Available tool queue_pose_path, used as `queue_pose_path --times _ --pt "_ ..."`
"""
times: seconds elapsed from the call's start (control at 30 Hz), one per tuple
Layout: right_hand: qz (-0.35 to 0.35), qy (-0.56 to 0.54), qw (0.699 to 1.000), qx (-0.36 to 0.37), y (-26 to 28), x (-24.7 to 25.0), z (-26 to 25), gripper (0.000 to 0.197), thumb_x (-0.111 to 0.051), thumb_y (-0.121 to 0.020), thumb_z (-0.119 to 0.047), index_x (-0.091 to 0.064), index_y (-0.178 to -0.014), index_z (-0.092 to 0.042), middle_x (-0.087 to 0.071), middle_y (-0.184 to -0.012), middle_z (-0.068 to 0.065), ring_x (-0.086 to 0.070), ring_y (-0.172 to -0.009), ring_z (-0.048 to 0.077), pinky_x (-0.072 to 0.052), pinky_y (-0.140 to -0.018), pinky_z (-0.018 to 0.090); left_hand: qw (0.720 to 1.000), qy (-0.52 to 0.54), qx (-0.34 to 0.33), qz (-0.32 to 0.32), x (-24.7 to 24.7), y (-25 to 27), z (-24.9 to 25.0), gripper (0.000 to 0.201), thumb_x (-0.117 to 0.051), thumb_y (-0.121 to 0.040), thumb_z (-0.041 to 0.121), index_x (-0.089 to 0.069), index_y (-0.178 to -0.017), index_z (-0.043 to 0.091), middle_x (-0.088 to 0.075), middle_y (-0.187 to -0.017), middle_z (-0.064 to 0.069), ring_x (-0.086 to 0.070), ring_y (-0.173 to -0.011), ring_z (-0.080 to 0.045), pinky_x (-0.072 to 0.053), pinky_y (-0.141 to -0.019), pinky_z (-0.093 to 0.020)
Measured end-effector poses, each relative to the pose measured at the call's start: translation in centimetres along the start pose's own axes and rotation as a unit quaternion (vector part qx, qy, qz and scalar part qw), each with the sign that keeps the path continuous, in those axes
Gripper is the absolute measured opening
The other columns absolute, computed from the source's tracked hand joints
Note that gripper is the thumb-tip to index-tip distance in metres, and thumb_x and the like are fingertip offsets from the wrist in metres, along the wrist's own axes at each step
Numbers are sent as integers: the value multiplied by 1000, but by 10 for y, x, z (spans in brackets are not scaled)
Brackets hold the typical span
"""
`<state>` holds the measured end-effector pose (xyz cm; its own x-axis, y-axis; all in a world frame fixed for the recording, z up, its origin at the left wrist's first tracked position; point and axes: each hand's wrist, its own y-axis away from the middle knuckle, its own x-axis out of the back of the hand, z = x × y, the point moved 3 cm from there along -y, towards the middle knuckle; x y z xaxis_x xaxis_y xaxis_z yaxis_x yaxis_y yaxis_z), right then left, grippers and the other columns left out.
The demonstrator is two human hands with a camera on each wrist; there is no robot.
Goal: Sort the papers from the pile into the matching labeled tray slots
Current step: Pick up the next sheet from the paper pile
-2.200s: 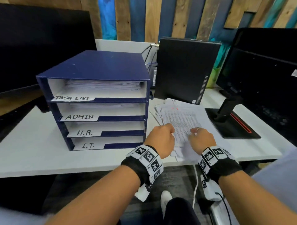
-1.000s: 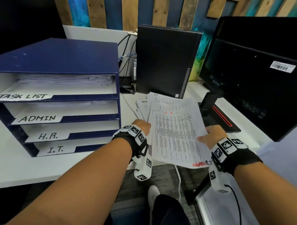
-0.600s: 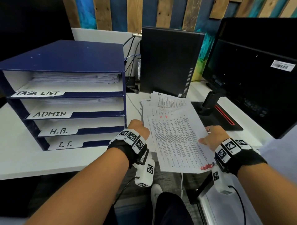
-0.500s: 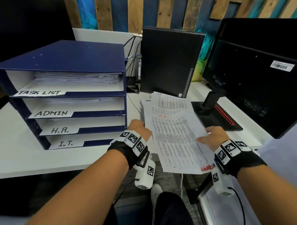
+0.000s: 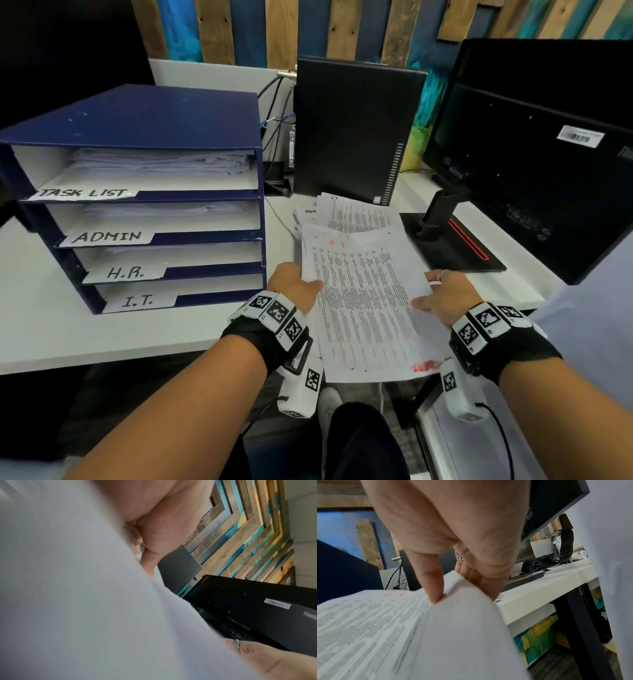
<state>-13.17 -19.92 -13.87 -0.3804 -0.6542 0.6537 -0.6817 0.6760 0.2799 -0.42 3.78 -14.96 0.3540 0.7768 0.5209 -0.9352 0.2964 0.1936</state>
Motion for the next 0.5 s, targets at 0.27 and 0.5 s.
queue_pose_path --times 0.27,0.5 --pt "-26 -146 986 71 24 5 -11 18 -77 -87 -17 -64 -100 -14 -74 -103 9 -72 -94 28 -57 -91 49 991 81 -42 102 9 27 -18 23 -60 -96 30 -51 -83 13 -62 -88 -6 -62 -84 -25 -51 -70 -33" --pt "-94 -187 972 110 54 -16 -4 38 -76 -80 2 -66 -114 -12 -76 -107 6 -74 -98 29 -57 -91 55 970 170 -99 140 14 59 -34 10 -63 -95 24 -61 -102 17 -66 -94 12 -65 -84 -4 -51 -68 -21"
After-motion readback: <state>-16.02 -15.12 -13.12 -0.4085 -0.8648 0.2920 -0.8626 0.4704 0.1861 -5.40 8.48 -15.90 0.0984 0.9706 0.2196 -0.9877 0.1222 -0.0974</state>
